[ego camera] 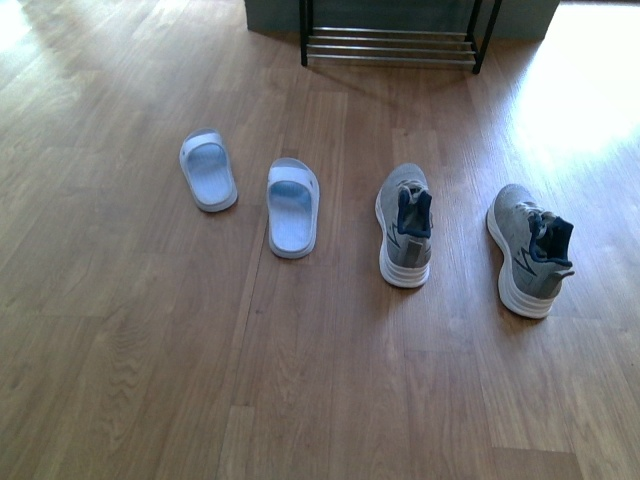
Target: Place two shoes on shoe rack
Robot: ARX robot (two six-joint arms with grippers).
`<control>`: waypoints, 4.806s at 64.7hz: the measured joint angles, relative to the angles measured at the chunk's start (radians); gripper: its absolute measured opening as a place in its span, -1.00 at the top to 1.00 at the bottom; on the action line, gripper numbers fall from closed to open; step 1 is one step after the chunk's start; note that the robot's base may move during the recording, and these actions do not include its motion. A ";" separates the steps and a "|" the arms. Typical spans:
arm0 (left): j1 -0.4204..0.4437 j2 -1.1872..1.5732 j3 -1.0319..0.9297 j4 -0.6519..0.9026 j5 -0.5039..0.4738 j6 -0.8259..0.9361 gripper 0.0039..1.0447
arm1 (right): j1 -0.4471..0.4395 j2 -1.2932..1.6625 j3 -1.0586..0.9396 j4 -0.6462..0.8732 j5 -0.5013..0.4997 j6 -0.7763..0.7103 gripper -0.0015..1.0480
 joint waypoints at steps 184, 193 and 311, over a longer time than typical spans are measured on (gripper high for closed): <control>0.000 0.000 0.000 0.000 0.000 0.000 -0.83 | -0.319 1.839 0.425 0.657 -0.025 -0.090 -0.82; 0.000 0.000 0.000 0.000 0.000 0.000 -0.83 | -0.337 2.099 0.532 0.644 -0.021 -0.159 -0.82; 0.000 0.000 0.000 0.000 0.000 0.000 -0.83 | -0.365 2.679 0.980 0.527 -0.017 -0.202 0.97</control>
